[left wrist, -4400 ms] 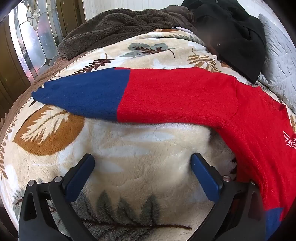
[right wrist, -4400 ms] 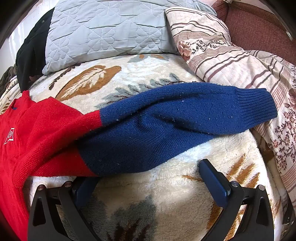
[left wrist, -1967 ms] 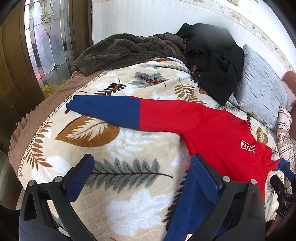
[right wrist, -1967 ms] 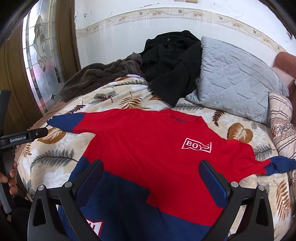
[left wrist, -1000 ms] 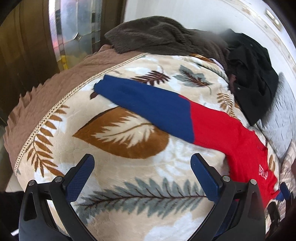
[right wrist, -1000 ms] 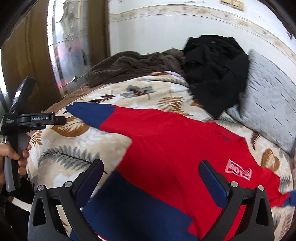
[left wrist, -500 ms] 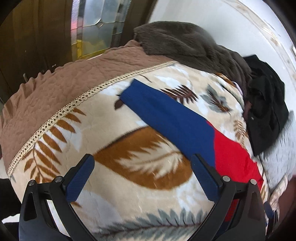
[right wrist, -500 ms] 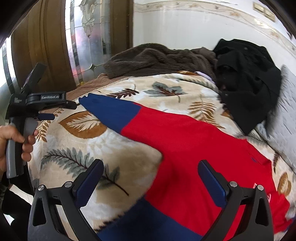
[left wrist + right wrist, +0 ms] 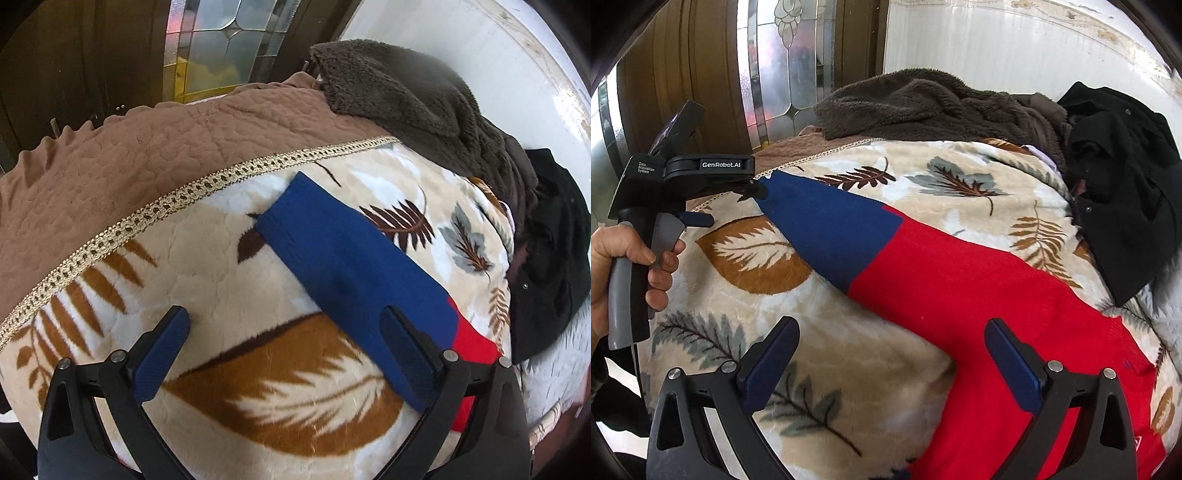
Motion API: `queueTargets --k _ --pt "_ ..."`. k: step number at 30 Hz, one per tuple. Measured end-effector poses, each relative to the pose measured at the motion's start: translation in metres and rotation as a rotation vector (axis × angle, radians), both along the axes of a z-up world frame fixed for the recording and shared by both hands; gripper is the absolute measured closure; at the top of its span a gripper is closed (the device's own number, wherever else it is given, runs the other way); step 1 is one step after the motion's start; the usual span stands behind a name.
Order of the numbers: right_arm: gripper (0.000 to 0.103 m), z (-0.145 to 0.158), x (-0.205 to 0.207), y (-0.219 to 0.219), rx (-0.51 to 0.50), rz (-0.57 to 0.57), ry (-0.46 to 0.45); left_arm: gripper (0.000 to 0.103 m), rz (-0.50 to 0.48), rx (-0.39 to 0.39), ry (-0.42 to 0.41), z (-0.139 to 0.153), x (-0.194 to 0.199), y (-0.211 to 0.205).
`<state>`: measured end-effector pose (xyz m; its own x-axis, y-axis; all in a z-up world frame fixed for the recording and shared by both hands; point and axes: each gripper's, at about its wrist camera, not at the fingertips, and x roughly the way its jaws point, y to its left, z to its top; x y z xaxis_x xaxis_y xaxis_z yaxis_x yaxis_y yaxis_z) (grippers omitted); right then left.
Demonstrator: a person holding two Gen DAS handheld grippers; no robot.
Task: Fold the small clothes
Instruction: 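Close the left gripper on the blue sleeve cuff, then fold the held sleeve across the sweater body with the left gripper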
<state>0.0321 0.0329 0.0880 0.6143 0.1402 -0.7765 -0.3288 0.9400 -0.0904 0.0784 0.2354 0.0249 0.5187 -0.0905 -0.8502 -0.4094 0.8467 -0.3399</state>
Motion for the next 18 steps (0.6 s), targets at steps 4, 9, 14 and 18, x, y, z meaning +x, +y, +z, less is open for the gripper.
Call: queueTargets --k 4,9,14,18 --pt "0.005 -0.011 0.015 0.01 -0.012 0.03 0.015 0.013 -0.002 0.033 -0.019 -0.002 0.004 -0.003" --pt "0.015 -0.028 0.04 0.028 -0.019 0.09 0.072 0.067 -0.013 -0.006 -0.037 -0.004 0.009 0.0" --pt "0.031 -0.051 0.06 0.051 -0.081 0.132 0.121 0.1 -0.033 -0.062 -0.053 -0.006 0.011 0.002" --pt "0.07 -0.053 0.065 0.053 -0.053 0.138 0.133 0.101 -0.062 -0.017 -0.091 0.002 0.01 -0.007"
